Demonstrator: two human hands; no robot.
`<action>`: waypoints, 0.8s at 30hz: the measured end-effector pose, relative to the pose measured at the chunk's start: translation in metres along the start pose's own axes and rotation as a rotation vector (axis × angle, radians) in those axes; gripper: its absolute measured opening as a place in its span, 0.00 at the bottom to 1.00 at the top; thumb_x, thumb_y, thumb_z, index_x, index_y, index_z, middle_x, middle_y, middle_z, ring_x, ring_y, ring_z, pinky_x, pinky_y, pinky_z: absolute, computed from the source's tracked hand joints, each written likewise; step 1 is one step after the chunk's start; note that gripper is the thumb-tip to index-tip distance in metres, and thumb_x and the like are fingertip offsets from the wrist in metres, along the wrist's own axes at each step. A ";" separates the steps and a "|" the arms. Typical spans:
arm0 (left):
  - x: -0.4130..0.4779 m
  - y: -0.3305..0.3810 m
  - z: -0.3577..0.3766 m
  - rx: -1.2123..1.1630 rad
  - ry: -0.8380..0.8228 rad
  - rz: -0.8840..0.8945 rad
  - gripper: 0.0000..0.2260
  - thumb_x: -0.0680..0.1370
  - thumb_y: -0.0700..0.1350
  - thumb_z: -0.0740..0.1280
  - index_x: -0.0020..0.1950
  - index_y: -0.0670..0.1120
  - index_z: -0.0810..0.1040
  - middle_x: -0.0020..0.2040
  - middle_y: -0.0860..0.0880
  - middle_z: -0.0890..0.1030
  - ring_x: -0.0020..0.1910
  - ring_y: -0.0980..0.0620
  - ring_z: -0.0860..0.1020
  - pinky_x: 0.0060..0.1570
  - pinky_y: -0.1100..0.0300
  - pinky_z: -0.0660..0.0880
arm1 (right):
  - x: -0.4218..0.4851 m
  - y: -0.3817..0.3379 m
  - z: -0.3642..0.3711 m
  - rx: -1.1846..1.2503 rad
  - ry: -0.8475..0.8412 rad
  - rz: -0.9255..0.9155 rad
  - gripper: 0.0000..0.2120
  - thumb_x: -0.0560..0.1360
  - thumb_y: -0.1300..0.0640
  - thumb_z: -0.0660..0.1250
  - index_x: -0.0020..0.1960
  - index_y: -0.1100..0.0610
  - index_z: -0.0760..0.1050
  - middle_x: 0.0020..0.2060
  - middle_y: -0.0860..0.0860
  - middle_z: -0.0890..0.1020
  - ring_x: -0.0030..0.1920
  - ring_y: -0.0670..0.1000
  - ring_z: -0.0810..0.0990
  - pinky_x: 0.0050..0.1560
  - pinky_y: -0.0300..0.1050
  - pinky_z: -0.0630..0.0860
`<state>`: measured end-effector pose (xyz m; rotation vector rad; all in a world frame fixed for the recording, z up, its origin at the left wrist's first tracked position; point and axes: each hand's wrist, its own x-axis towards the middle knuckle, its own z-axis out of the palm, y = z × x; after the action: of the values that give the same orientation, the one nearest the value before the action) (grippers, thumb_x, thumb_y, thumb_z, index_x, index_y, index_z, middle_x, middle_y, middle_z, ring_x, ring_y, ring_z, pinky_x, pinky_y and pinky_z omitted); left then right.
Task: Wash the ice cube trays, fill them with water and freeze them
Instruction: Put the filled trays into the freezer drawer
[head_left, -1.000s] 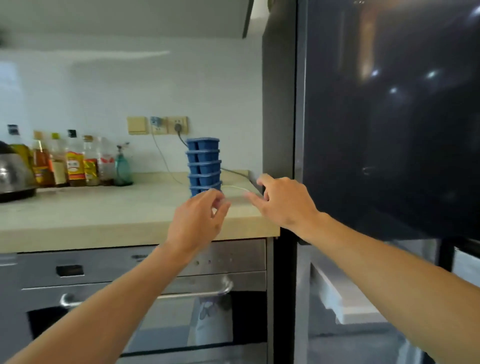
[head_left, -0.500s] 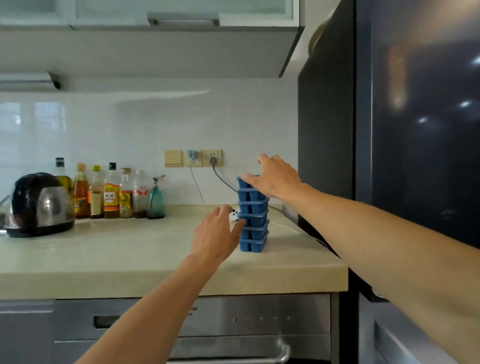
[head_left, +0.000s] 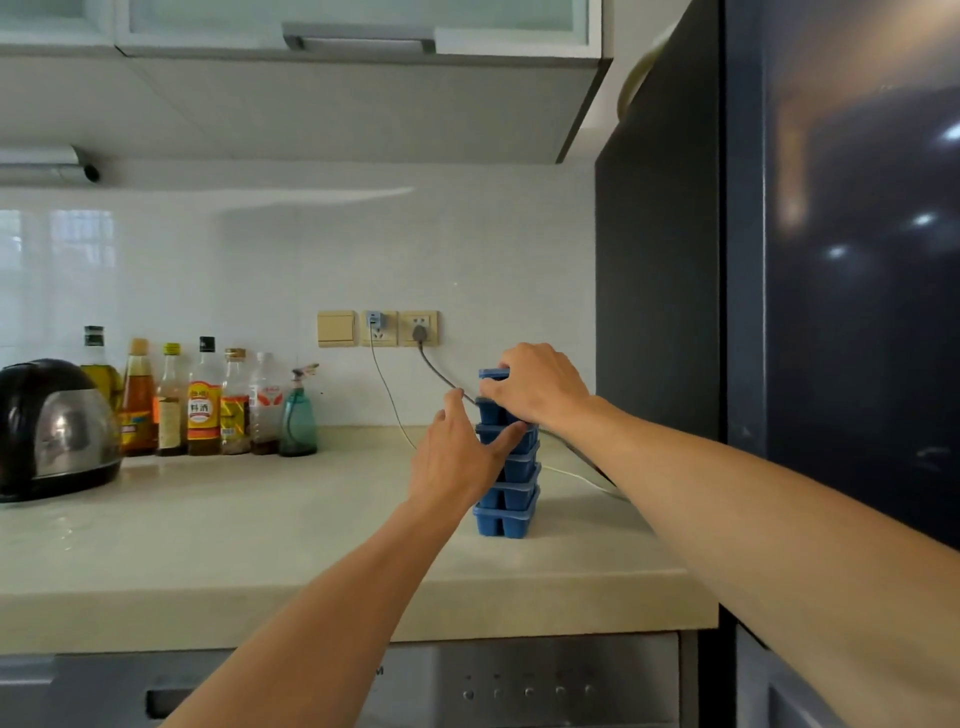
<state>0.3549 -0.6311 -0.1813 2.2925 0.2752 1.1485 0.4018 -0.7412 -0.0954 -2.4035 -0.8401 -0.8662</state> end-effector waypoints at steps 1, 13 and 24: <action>0.000 0.002 0.000 -0.018 -0.001 -0.005 0.43 0.73 0.72 0.66 0.78 0.50 0.57 0.70 0.46 0.76 0.65 0.44 0.77 0.51 0.53 0.74 | -0.001 0.003 -0.002 0.054 0.006 0.009 0.15 0.75 0.49 0.68 0.36 0.58 0.72 0.33 0.53 0.78 0.33 0.54 0.75 0.33 0.46 0.68; 0.012 0.050 0.006 0.074 0.006 0.029 0.22 0.80 0.57 0.68 0.71 0.48 0.74 0.64 0.42 0.77 0.59 0.43 0.78 0.51 0.54 0.72 | -0.030 0.065 -0.039 0.262 0.082 0.025 0.12 0.76 0.53 0.66 0.40 0.61 0.78 0.36 0.53 0.79 0.38 0.55 0.76 0.36 0.49 0.69; -0.023 0.090 0.007 -0.038 0.158 0.222 0.14 0.78 0.51 0.72 0.61 0.46 0.83 0.53 0.49 0.80 0.48 0.52 0.75 0.48 0.61 0.69 | -0.109 0.111 -0.075 0.334 0.169 0.030 0.21 0.69 0.45 0.62 0.46 0.61 0.82 0.41 0.54 0.83 0.43 0.55 0.79 0.46 0.57 0.78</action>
<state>0.3412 -0.7174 -0.1495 2.2449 0.0570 1.4368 0.3781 -0.9072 -0.1395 -2.0198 -0.8097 -0.8312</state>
